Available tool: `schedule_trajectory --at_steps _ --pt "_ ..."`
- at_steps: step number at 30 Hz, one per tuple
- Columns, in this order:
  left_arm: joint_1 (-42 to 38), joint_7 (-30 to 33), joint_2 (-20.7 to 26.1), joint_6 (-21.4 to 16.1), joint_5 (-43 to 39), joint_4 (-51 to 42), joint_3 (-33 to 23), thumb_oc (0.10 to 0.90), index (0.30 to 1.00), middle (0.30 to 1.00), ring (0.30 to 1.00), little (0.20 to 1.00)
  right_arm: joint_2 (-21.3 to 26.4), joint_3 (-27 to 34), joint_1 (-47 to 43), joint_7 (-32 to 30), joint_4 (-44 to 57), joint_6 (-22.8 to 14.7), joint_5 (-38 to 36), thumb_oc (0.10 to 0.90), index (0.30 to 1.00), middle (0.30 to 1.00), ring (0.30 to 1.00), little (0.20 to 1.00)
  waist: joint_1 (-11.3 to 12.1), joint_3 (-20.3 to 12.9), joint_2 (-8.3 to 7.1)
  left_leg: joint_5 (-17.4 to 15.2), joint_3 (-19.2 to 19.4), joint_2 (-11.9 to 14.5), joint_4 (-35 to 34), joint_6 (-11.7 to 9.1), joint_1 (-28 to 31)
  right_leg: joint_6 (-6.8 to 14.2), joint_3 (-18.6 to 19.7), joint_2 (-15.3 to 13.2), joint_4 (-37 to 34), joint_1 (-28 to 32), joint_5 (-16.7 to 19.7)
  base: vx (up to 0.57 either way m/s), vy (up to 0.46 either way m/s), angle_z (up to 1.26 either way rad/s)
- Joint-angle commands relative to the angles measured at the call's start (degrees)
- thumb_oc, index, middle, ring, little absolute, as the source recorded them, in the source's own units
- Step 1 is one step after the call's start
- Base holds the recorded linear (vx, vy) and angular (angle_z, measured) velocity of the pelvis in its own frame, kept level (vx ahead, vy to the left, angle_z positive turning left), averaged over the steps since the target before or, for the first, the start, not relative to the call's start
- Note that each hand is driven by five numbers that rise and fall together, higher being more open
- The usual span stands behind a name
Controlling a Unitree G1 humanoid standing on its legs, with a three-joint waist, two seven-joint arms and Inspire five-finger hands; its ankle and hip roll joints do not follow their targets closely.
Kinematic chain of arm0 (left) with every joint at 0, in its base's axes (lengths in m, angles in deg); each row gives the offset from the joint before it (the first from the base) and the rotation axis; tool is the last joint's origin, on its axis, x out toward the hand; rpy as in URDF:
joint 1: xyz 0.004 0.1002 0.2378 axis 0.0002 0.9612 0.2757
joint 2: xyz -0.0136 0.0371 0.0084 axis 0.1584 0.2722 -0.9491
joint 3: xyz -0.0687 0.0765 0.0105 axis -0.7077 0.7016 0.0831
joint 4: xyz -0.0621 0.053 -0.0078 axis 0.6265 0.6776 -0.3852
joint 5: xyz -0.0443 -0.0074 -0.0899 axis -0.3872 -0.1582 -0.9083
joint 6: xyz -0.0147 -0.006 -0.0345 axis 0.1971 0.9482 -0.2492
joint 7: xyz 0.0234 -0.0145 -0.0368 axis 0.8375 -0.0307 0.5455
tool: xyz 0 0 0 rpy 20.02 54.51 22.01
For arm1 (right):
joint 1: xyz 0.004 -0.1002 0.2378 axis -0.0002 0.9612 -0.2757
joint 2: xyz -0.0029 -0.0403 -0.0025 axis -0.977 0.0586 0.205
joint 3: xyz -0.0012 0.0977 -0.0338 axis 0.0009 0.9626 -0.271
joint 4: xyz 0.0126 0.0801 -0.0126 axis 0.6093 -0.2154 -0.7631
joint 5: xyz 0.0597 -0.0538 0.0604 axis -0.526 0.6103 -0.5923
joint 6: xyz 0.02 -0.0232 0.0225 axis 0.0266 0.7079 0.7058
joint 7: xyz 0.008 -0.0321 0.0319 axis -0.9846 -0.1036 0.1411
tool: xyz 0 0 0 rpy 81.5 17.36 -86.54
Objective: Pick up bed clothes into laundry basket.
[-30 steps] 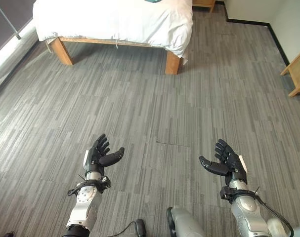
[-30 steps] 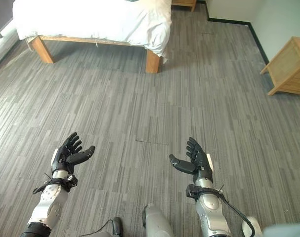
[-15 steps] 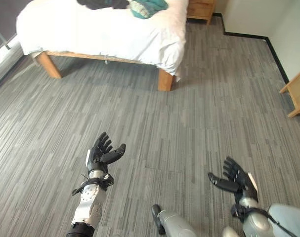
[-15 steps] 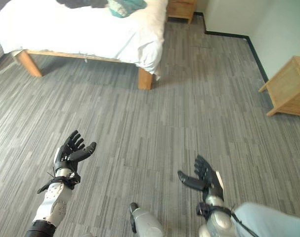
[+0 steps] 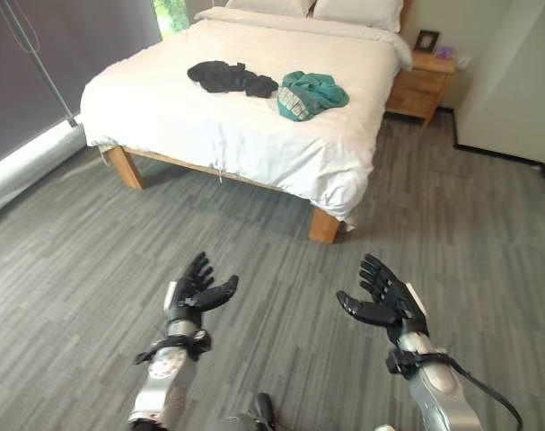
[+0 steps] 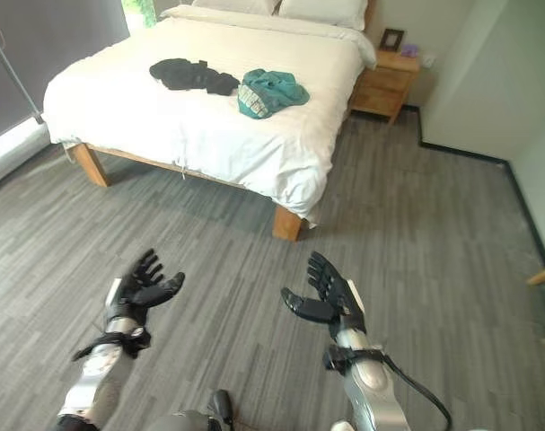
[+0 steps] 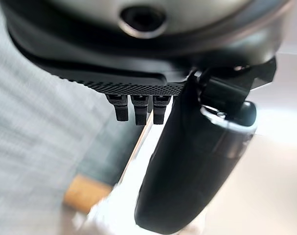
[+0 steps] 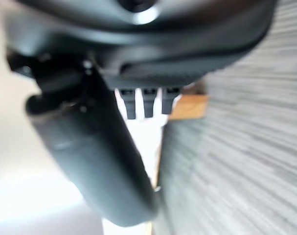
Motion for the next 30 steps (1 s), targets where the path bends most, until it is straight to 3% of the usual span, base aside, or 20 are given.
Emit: schedule_trajectory --at_steps 1,2,3,4,5,6,7,12,13,15,16,17,22,23,24,25,28,30 --pt "-9.57 -3.72 2.31 -6.34 -0.23 -3.57 -0.71 0.8 0.9 0.9 0.9 0.9 2.68 2.41 -0.61 1.82 5.14 -5.37 -4.88 0.8 0.9 0.9 0.9 0.9 -3.21 -3.96 -0.11 5.93 -3.25 6.87 -3.89 -11.18 3.68 2.49 7.29 -4.4 -27.36 1.71 16.42 0.31 -0.18 1.02" --pt "-10.49 -4.48 1.95 -6.32 -0.68 -3.24 0.44 0.8 0.9 0.9 0.9 0.9 2.36 3.08 0.21 2.07 5.26 -5.21 -5.72 0.8 0.9 0.9 0.9 0.9 -4.01 -4.38 -0.3 5.58 -4.43 6.21 -4.18 -11.77 4.07 2.6 9.12 -4.34 -35.13 2.37 15.8 0.57 -0.306 1.46" --pt "-13.75 -7.16 1.94 -6.42 -0.37 -1.81 4.15 0.8 0.9 0.9 0.9 0.9 2.48 5.45 2.05 1.99 4.33 -5.88 -5.67 0.8 0.9 0.9 0.9 0.9 -6.21 -4.95 -0.98 3.15 -8.65 4.39 -4.05 -12.34 5.05 4.24 16.13 -3.91 -51.76 5.02 13.88 0.47 -0.284 1.35" --pt "-15.06 -8.27 2.08 -5.97 0.83 -3.64 6.37 0.8 0.9 0.9 0.9 0.9 2.32 6.73 3.24 2.18 5.38 -6.21 -5.47 0.8 0.9 0.9 0.9 0.9 -6.0 -4.8 -1.14 2.46 -11.58 3.81 -2.19 -12.36 4.5 4.74 18.87 -3.87 -49.35 7.69 13.23 0.33 -0.22 1.5" --pt "-15.08 -8.25 2.11 -5.94 0.84 -3.68 6.41 0.8 0.9 0.9 0.9 0.9 2.26 6.78 3.26 2.18 5.43 -6.18 -5.46 0.8 0.9 0.9 0.9 0.9 -5.94 -4.87 -1.17 2.61 -11.57 3.82 -2.14 -12.42 4.29 4.74 18.9 -3.85 -49.33 7.5 13.38 0.16 -0.188 1.59" --pt "-14.2 -12.41 1.45 -5.49 -3.32 -4.79 7.59 0.8 0.9 0.9 0.9 0.9 2.19 7.26 3.5 3.13 5.69 -5.63 -7.2 0.8 0.9 0.9 0.9 0.9 -5.37 -4.89 -1.64 2.06 -11.5 3.97 -1.35 -12.61 4.18 4.54 17.78 -4.14 -51.3 7.18 13.78 0.13 -0.165 1.83" --pt "-13.49 -12.66 1.82 -6.37 -2.2 -6.55 7.47 0.8 0.9 0.9 0.9 0.9 2.88 6.24 3.41 2.91 5.6 -6.48 -7.45 0.8 0.9 0.9 0.9 0.9 -5.11 -4.82 -1.91 1.74 -11.17 3.76 -0.81 -12.95 4.17 5.31 17.12 -5.17 -52.78 7.48 17.38 0.18 -0.184 1.13" --pt "-9.89 -18.22 3.93 -4.83 -9.72 -11.79 8.43 0.8 0.9 0.9 0.9 0.9 2.09 8.34 3.31 4.53 7.86 -6.67 -9.1 0.8 0.9 0.9 0.9 0.9 -5.03 -5.57 -1.01 2.35 -13.12 3.83 -3.24 -12.97 4.09 3.64 16.64 -4.46 -57.15 10.02 16.42 0.1 -0.125 0.22" --pt "-9.46 -10.41 18.7 -2.19 9.48 -7.3 -1.65 0.8 0.9 0.9 0.9 0.9 -7.05 13.8 0.51 -2.17 2.05 -9.13 -23.39 0.8 0.9 0.9 0.9 0.9 -7.08 -1.91 -1.79 -2.79 -3.41 11.72 -4.3 -12.83 9.08 5.71 9.74 -3.73 -38.41 3.84 15.45 -0.05 -0.024 0.04" --pt "-9.73 -10.3 18.31 -2.04 10.1 -7.58 -0.91 0.8 0.9 0.9 0.9 0.9 -7.52 14.5 0.21 -3.22 1.62 -9.27 -24.06 0.8 0.9 0.9 0.9 0.9 -6.52 -2.81 -1.88 -2.58 -3.88 11.25 -4.43 -12.85 8.48 5.03 9.94 -4.07 -41.25 5.4 14.7 -0.1 0.012 0.3" --pt "-9.96 -10.49 17.9 -1.49 9.42 -7.67 -0.31 0.8 0.9 0.9 0.9 0.9 -7.72 14.81 0.18 -4.28 1.87 -8.8 -24.85 0.8 0.9 0.9 0.9 0.9 -5.54 -3.56 -2.24 -2.64 -3.93 10.42 -4.46 -12.84 8.49 4.43 7.73 -5.92 -45.7 6.78 14.96 -0.15 0.025 0.28" --pt "-10.04 -9.87 16.22 -1.69 8.61 -6.6 -0.46 0.8 0.9 0.9 0.9 0.9 -6.89 14.72 -0.65 -6.54 0.25 -9.2 -22.74 0.8 0.9 0.9 0.9 0.9 -5.69 -4.96 -2.22 -2.38 -4.26 9.93 -4.8 -12.92 7.74 4.28 9.04 -5.09 -51.54 8.2 14.28 -0.09 0.013 -0.29" --pt "-7.02 -7.24 14.54 -2.44 5.14 -7.63 -6.51 0.8 0.9 0.9 0.9 0.9 -2.39 16.16 -1.74 -7.51 1.31 -6.64 -13.1 0.8 0.9 0.9 0.9 0.9 -3.93 -6.08 -2.23 -0.74 -3.84 10.46 -7.02 -13.59 8.17 4.04 6.9 -5.31 -55.12 9.7 14.89 -0.04 -0.033 -0.21" --pt "-6.27 -5.09 14.59 -3.48 5.7 -7.39 -10.91 0.8 0.9 0.9 0.9 0.9 2.18 18.03 -1.68 -7.83 0.99 -5.23 -5.2 0.8 0.9 0.9 0.9 0.9 -3.07 -6.61 -2.82 -0.05 -4.51 10.79 -8.03 -13.87 8.45 3.14 6.86 -4.74 -55.55 10.54 13.72 0.0 0.0 0.0" --pt "-6.22 -5.07 14.51 -3.46 5.72 -7.45 -10.96 0.8 0.9 0.9 0.9 0.9 2.27 17.98 -1.74 -7.89 0.94 -5.27 -5.16 0.8 0.9 0.9 0.9 0.9 -3.19 -6.58 -2.74 -0.05 -4.6 10.79 -8.11 -13.87 8.53 3.13 6.77 -4.74 -55.53 10.61 13.63 -0.08 -0.046 0.15" --pt "-5.88 -0.93 11.93 -5.59 2.64 -7.69 -14.84 0.8 0.9 0.9 0.9 0.9 5.1 17.98 -3.18 -6.72 2.09 -4.33 -1.49 0.8 0.9 0.9 0.9 0.9 -2.36 -6.58 -3.56 0.46 -5.68 11.01 -8.16 -14.14 8.48 2.4 6.34 -4.33 -55.32 10.92 13.11 -0.08 -0.05 0.26" --pt "-3.15 -0.59 10.1 -7.32 -0.24 -11.2 -18.62 0.8 0.9 0.9 0.9 0.9 8.28 16.27 -5.14 -3.91 3.84 -3.96 0.88 0.8 0.9 0.9 0.9 0.9 -1.37 -6.85 -4.15 0.65 -6.94 11.08 -8.35 -14.18 8.45 2.03 5.12 -4.47 -56.1 11.6 13.08 -0.06 -0.058 0.31" --pt "1.7 0.9 10.28 -7.92 4.5 -11.03 -22.13 0.8 0.9 0.9 0.9 0.9 10.38 13.75 -8.3 -1.07 6.14 -4.47 0.76 0.8 0.9 0.9 0.9 0.9 0.77 -6.53 -4.94 1.76 -8.49 11.2 -7.57 -14.66 7.4 1.1 3.83 -4.24 -56.03 12.18 12.75 -0.07 -0.051 0.23"
